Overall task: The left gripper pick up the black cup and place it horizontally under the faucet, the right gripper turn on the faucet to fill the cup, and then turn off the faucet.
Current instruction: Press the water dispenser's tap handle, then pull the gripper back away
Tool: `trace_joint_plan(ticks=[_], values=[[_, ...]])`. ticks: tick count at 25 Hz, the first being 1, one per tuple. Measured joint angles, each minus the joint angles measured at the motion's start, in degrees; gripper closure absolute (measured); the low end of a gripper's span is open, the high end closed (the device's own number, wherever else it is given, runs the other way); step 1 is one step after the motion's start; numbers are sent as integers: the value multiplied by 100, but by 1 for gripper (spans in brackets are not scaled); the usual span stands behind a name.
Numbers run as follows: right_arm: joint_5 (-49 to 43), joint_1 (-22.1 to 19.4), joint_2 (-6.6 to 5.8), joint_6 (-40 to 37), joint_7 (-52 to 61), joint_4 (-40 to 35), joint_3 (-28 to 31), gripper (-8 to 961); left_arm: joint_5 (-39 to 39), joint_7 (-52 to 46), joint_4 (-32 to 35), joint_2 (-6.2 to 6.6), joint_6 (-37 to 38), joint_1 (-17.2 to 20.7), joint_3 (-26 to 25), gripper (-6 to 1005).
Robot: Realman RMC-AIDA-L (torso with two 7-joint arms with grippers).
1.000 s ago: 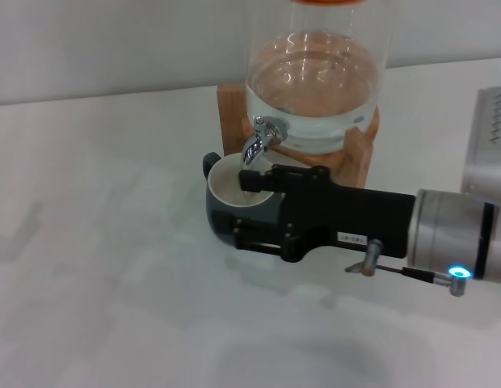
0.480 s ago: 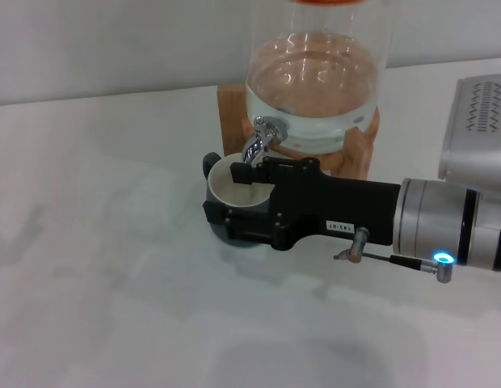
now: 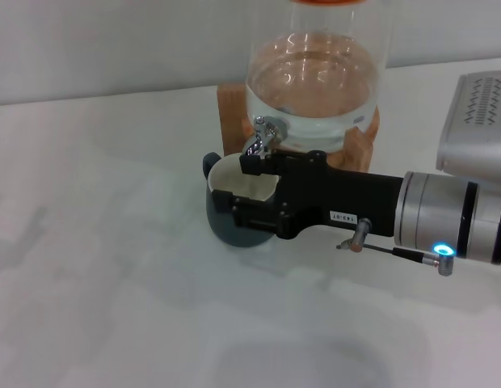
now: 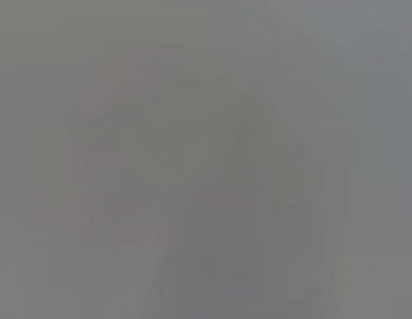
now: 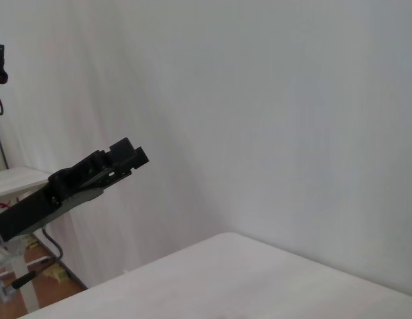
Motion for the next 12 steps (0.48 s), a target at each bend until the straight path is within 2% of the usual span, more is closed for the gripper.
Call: trace_joint_plan(ticks=[12], values=[[14,68,0,-135,-7,2,52,298,0,-7,3,0,-70,53,0,119]])
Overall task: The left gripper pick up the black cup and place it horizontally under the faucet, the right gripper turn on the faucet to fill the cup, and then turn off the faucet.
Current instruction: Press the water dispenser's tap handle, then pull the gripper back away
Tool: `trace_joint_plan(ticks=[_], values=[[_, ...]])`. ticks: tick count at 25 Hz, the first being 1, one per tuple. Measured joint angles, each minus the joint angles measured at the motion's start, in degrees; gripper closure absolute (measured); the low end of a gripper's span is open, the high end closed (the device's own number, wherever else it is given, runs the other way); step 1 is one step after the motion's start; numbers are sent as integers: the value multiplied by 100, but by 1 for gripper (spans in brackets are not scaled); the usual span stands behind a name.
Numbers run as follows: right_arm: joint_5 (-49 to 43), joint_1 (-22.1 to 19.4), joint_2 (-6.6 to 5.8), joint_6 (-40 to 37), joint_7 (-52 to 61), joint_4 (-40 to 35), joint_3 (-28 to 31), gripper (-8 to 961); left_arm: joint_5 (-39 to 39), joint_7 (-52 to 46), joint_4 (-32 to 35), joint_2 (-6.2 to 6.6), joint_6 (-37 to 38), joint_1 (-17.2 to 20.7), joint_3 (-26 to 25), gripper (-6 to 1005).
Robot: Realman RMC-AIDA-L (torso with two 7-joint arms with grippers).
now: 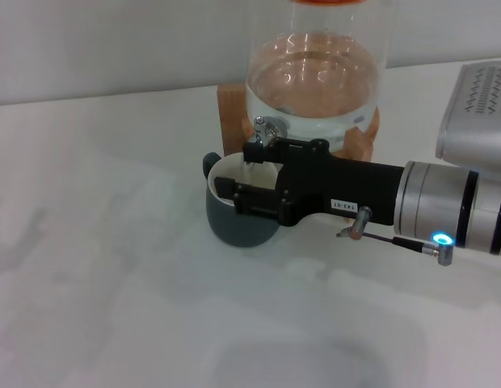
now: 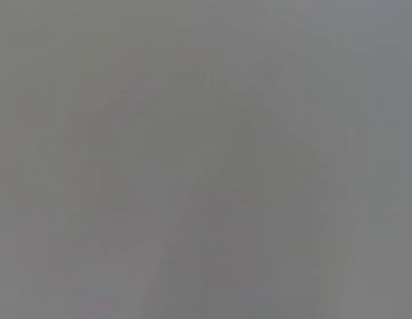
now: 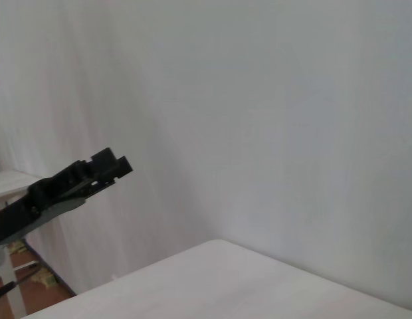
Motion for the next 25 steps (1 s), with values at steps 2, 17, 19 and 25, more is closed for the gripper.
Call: trace_joint_plan(ticks=[2,17,19,25], values=[[0,0,0,-14,-1,0,13,298,0,-1,1,0,-19,5,0,119],[0,-75,-18,103,21,-40,192,298,-1,-18,38,0,-27,4,4,119],[0,-79,-17,125,27,-36,236,298,-1,-19,40,0,-27,4,7,119],[-21,-109,-14,131,30,-10,358,298,-1,-20,50,0,-27,2,11,119]])
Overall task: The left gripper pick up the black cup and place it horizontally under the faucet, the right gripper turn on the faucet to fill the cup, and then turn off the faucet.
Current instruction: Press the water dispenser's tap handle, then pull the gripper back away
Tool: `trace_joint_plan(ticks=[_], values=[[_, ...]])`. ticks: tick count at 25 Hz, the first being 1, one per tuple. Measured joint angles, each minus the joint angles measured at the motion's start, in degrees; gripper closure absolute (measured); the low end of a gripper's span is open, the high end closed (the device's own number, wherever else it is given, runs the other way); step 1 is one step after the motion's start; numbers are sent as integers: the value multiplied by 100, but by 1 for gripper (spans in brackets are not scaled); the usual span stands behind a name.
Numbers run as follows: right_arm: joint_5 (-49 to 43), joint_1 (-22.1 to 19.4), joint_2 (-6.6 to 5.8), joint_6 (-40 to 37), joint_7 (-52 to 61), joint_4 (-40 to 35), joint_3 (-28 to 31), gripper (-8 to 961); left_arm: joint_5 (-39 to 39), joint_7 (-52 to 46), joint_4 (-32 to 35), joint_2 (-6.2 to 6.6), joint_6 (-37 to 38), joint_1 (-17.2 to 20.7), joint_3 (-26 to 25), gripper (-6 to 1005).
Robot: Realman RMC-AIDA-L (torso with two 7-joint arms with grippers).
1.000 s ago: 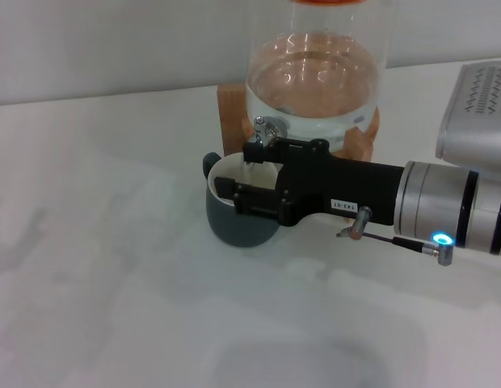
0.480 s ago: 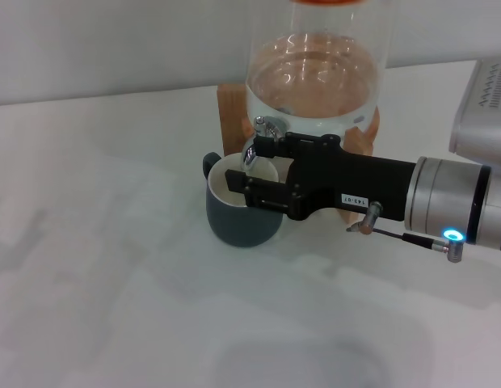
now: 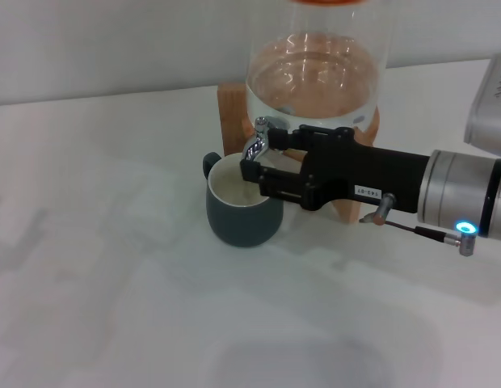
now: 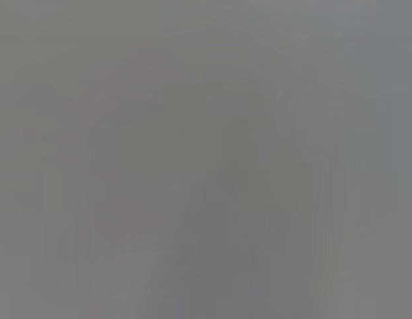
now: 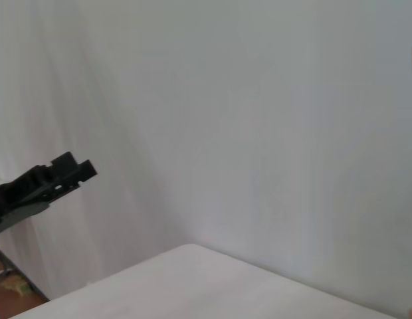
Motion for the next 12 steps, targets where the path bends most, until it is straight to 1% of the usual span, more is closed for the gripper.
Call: trace_joint_plan(ticks=[12], values=[[-22,-57,6,4,3,10,165,296,0,0,0,0,-52,-14,-11,119]])
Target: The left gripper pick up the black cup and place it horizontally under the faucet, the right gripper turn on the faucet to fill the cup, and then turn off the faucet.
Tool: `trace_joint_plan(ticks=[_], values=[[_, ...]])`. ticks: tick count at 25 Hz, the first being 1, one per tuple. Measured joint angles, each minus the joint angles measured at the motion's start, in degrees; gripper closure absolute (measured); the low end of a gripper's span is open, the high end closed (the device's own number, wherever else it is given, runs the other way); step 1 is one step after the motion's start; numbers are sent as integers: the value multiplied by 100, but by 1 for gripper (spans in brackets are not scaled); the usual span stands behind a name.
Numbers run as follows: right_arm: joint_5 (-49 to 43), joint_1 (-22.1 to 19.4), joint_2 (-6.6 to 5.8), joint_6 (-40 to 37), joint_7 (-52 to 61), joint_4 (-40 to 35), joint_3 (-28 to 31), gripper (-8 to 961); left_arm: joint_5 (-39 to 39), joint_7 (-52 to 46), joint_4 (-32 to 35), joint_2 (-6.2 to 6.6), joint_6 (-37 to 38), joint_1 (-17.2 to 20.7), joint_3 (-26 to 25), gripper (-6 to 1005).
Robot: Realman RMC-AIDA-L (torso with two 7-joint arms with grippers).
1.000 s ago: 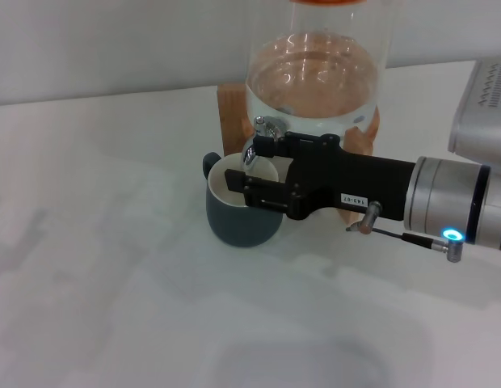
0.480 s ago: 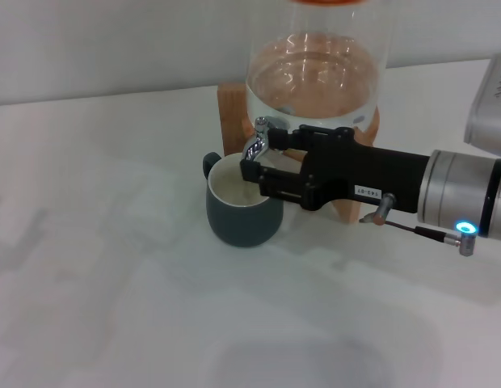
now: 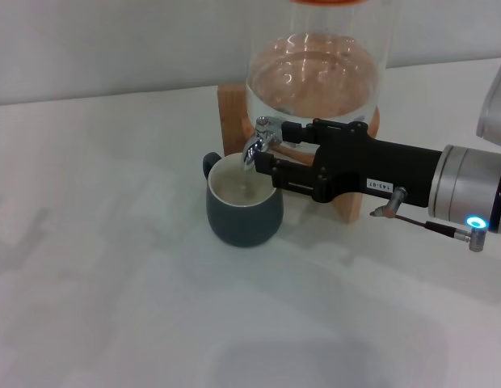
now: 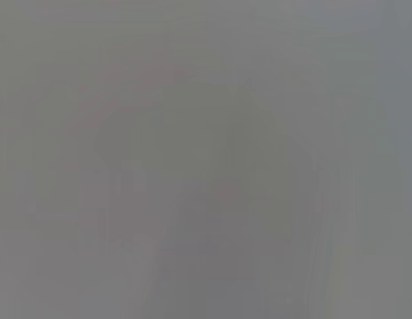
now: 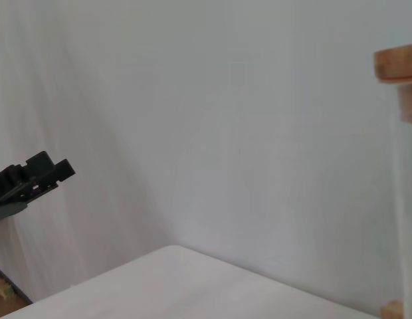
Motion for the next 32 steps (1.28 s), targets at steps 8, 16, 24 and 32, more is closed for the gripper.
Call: trace_joint_plan(ticks=[8,16,24,32], values=[[20,-32,-1,127,-1,-1,79,293,0,0,-17,6,18,-38,0,119],[125,-89,10,974,-1,-124,377,291,-5,0,-39,9,50,-36,-4,119],[279,-361,13,1761,-5,39,1371,289,-9,3,-44,25,126,-41,-17,119],[468,-373,23,2483,-145,1044,2836,286,12,0,-49,31,329,-89,-12,119]])
